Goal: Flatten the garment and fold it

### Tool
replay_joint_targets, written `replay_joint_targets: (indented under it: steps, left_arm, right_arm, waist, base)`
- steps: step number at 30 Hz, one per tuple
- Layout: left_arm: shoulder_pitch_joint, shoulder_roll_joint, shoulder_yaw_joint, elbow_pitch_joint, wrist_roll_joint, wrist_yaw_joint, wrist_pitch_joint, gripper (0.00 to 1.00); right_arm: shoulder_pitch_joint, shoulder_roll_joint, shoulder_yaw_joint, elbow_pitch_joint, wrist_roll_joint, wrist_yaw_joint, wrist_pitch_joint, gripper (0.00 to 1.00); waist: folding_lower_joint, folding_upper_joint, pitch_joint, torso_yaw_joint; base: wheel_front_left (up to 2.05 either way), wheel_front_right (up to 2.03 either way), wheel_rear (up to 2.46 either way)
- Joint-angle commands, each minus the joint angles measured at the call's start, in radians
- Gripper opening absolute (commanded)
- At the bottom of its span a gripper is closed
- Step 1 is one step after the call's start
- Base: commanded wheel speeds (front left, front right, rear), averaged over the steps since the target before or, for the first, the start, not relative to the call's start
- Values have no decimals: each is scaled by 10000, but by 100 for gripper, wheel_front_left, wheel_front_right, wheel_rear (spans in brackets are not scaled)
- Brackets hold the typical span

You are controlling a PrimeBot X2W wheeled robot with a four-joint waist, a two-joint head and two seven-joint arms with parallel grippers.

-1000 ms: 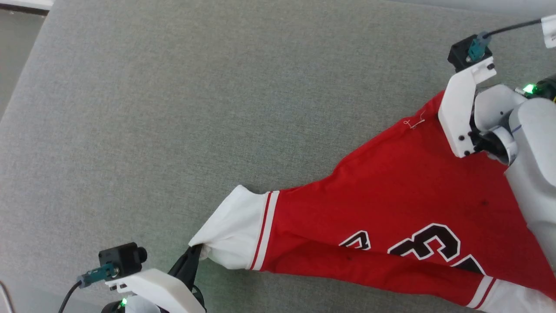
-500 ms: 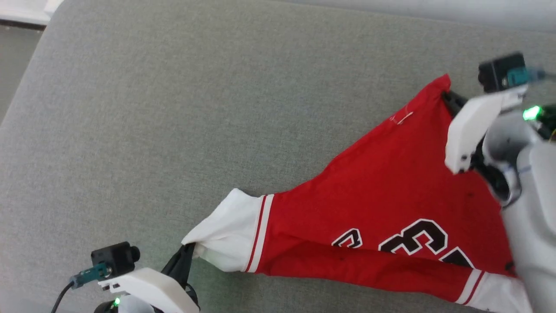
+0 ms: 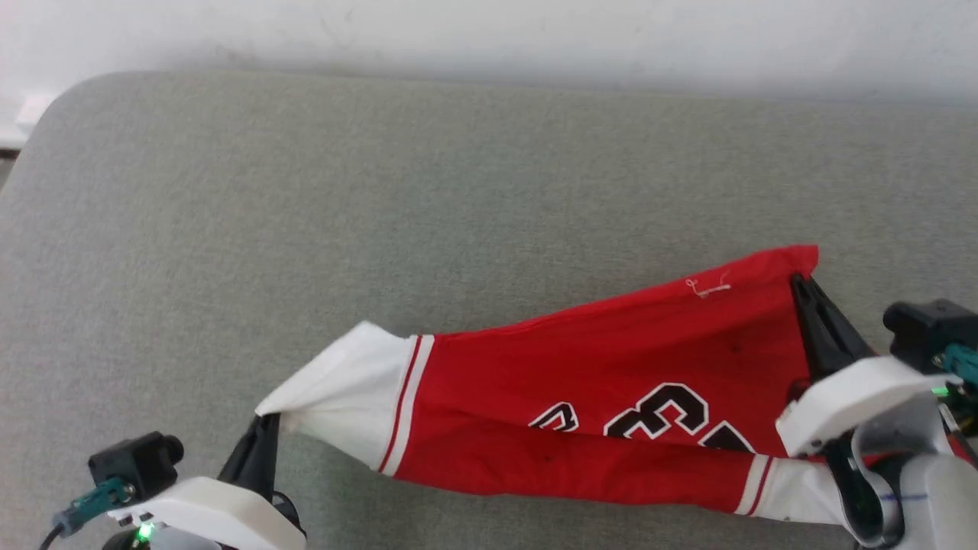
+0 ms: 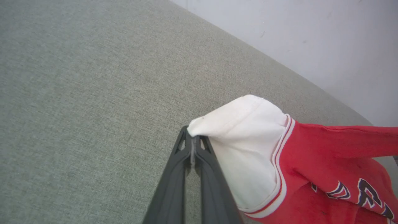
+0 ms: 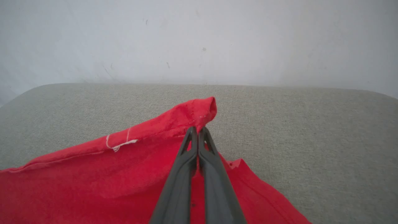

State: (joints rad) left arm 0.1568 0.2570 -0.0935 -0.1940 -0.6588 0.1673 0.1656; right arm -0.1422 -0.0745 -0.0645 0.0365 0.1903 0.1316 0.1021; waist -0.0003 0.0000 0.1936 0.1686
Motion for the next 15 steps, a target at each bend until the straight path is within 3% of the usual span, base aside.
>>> replay_joint_targets:
  steps: [1, 9, 15]
  left_arm:
    - [-173, 101, 102, -177, 134, 17, -184, 0]
    - [-1860, 388, 455, -694, 238, -309, -730, 0]
    - [-4642, 193, 617, -444, -397, -738, -916, 0]
  right_arm:
    - [353, 85, -185, -370, -56, -9, 39, 0]
    - [557, -5, -575, -1916, -410, -9, 1017, 0]
    - [-818, -1211, -179, -2764, -673, -9, 2258, 0]
  waist:
    - [3, 0, -570, -526]
    - [3, 0, -781, -757]
    - [3, 0, -273, -919]
  base:
    - [0, 0, 0]
    - [0, 0, 0]
    - [0, 0, 0]
